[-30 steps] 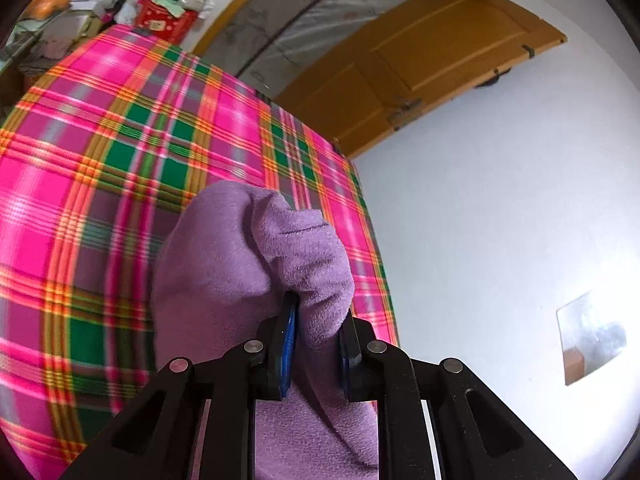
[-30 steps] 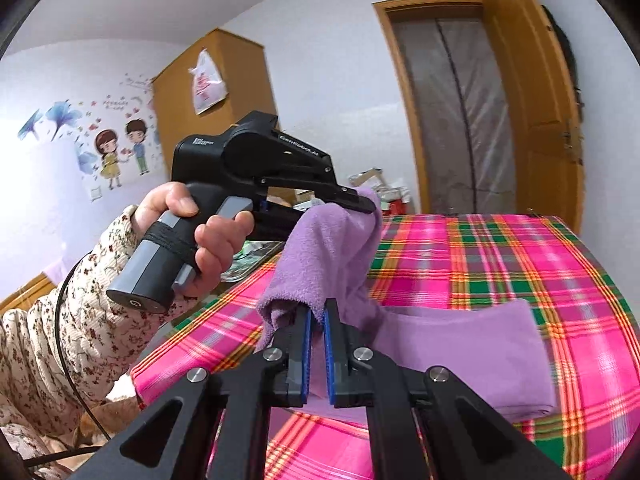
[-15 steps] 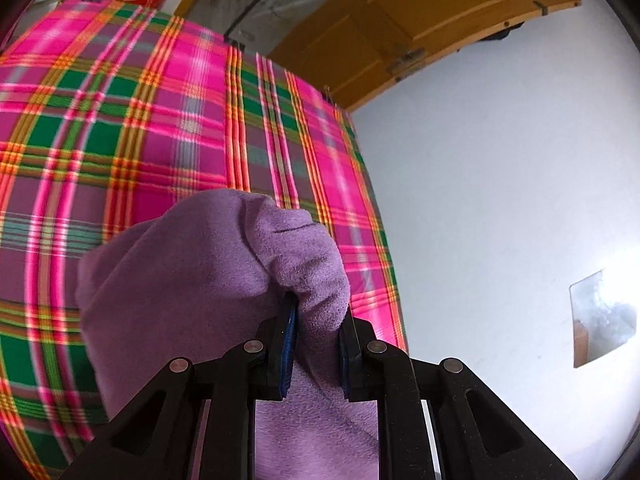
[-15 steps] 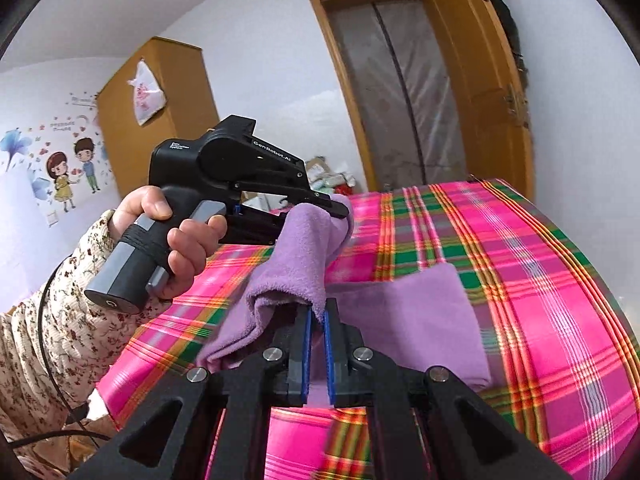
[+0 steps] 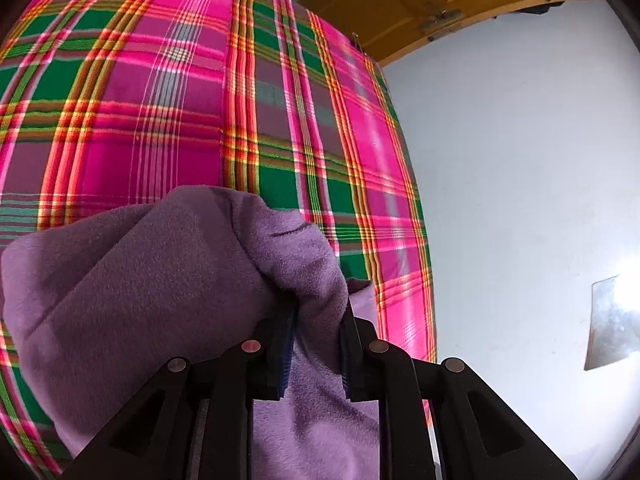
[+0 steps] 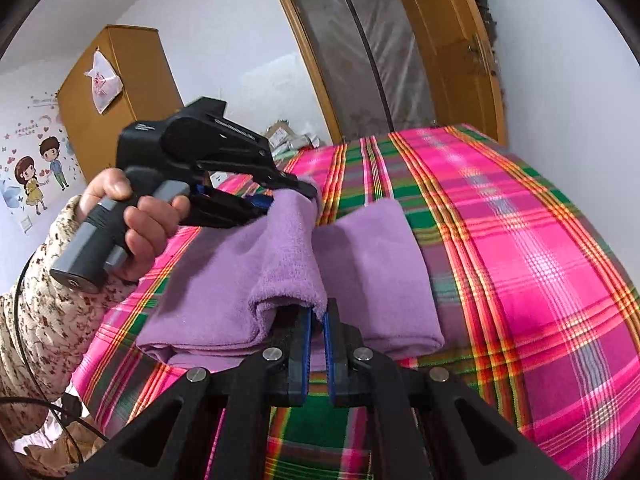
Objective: Fold clothes
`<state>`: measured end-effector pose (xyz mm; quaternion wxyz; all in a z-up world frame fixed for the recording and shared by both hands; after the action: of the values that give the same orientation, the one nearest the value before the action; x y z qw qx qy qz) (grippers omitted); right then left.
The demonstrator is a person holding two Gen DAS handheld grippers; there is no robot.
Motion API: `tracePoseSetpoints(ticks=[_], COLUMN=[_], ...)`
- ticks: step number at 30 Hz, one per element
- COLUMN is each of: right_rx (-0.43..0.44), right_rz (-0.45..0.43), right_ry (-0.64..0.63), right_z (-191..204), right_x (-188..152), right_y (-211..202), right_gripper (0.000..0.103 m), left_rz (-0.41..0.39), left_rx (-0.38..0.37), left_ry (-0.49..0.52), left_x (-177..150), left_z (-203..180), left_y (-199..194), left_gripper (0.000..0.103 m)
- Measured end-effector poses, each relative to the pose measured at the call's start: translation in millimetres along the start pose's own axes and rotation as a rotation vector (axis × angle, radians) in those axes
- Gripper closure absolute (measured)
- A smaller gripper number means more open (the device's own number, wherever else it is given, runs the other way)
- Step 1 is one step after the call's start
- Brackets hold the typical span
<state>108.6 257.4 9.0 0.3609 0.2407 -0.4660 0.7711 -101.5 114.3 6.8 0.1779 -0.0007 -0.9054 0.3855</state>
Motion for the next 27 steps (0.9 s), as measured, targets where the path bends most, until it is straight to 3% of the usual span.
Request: tracePoseSetpoints(ticks=[10,16,18,21,24,27], right_rx=[0.005,0.037,0.102,0.202,0.292,0.269], right_rz=[0.082,0.174,0.213,0.233,0.247,0.236], right_ry=[0.002,-0.009,0.028,0.089,0.124,0.096], right_z=[-10.8,-13.8,-19.1,-26.8,-31.3,-32.9], right_x=[-7.8,-8.0,-3.2,8.4,23.9,41.2], right_y=[9.8,11.2,6.1,-4.6,-14.0,-7.7], right_gripper=[0.096,0.093,0.085,0.068,0.064,0.058], left_rz=[-0.007,-0.151,-0.181,-0.199,-0.228,-0.259], left_rx=[-0.028,0.023,0.045,0.007,0.001,0.035], left_ry=[0.019,0.0,-0.018,-0.042,-0.058,-0.064], left_x=[-6.9,-31.0,-42.7,-60.4,-76.0,-88.0], left_z=[-0.6,17.6,28.2,40.7,52.7,61.1], left_y=[-15.8,-59.1,-72.3,-89.7,-109.1,-122.0], left_gripper=[0.076,0.074,0.074,0.074,0.073,0.062])
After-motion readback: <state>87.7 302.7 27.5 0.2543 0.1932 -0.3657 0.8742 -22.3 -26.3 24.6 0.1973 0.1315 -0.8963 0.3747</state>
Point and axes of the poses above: each gripper's, at about its wrist camera, not at the fingertips, and y roughly the way its jaws point, z to its left, x to its top, the point moved 5 cm from there along y, roughly the way its jaws point, and after that the axes turned 11 degrees about y, right-handed, at the moved point
